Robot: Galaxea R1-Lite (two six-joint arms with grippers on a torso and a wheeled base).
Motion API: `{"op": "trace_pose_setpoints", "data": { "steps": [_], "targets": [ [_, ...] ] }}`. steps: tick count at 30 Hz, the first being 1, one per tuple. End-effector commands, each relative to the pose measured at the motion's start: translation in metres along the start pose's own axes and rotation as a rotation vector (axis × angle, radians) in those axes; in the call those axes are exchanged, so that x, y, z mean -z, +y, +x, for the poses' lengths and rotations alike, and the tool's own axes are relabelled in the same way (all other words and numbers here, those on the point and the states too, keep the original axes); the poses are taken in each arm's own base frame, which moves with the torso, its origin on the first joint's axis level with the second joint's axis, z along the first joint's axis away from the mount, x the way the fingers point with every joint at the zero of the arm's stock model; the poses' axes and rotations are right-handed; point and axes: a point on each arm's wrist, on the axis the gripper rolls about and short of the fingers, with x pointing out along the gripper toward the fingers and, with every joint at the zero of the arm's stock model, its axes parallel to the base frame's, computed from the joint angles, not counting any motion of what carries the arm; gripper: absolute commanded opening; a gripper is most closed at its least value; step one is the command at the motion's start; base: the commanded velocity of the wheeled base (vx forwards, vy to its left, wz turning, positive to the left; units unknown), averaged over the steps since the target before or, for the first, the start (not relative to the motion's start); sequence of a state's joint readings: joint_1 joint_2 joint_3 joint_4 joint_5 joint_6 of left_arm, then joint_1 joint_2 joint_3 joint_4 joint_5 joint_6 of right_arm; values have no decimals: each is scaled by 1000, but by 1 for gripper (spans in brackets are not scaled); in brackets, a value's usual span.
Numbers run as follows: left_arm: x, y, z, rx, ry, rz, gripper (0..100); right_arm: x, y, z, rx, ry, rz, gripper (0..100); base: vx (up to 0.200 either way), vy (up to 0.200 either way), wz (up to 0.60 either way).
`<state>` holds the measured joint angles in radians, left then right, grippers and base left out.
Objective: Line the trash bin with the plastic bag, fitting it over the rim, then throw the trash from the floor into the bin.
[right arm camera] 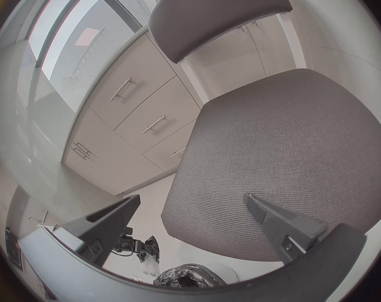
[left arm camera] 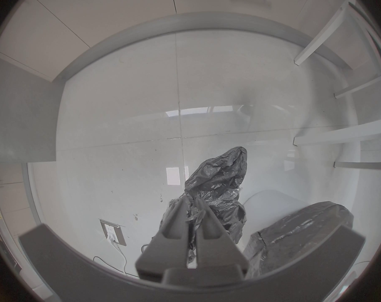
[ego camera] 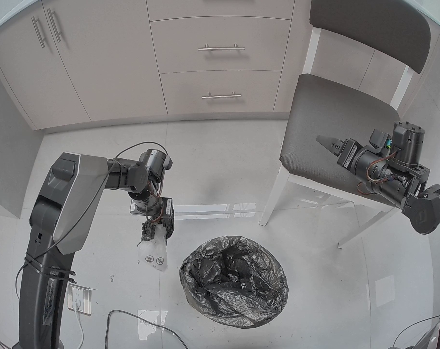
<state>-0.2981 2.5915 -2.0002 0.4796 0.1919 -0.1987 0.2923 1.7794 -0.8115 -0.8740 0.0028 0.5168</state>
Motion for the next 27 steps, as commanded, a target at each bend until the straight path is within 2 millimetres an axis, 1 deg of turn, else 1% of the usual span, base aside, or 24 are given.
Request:
{"op": "trace_pose_setpoints", "data": {
  "steps": [1,5,6,7,9,12,13,17,19,20,21,27],
  "targets": [
    [-10,0,-27,13,-43,-5,0,-4,0,-3,-3,-13,1,100,0,0,0],
    [-13,0,-41,17,-51,-5,0,-7,0,-4,-3,-22,1,100,0,0,0],
    [-14,-2,-48,21,-58,-5,0,-7,0,-4,-2,-22,1,100,0,0,0],
    [-15,-2,-50,22,-60,-5,0,-7,0,-4,-2,-24,1,100,0,0,0],
    [-17,-5,-66,33,-73,-16,0,-7,0,-4,-2,-22,1,100,0,0,0],
    [-18,-10,-81,44,-82,-15,0,-7,0,-4,-2,-22,1,100,0,0,0],
    [-18,-13,-88,49,-83,-9,0,-7,0,-4,-2,-22,1,100,0,0,0],
    [-16,-21,-104,65,-85,11,0,-8,0,-5,-2,-24,1,100,0,0,0],
    [-15,-27,-111,75,-93,15,0,-8,0,-5,-3,-25,1,100,0,0,0],
    [-15,-27,-111,75,-93,15,0,-8,0,-5,-3,-25,1,100,0,0,0],
    [-14,-33,-117,87,-103,24,0,-9,1,-6,-4,-26,1,100,0,0,0],
    [-9,-50,-137,118,-115,63,0,-10,2,-8,-2,-20,1,100,0,0,0]
  ]
}}
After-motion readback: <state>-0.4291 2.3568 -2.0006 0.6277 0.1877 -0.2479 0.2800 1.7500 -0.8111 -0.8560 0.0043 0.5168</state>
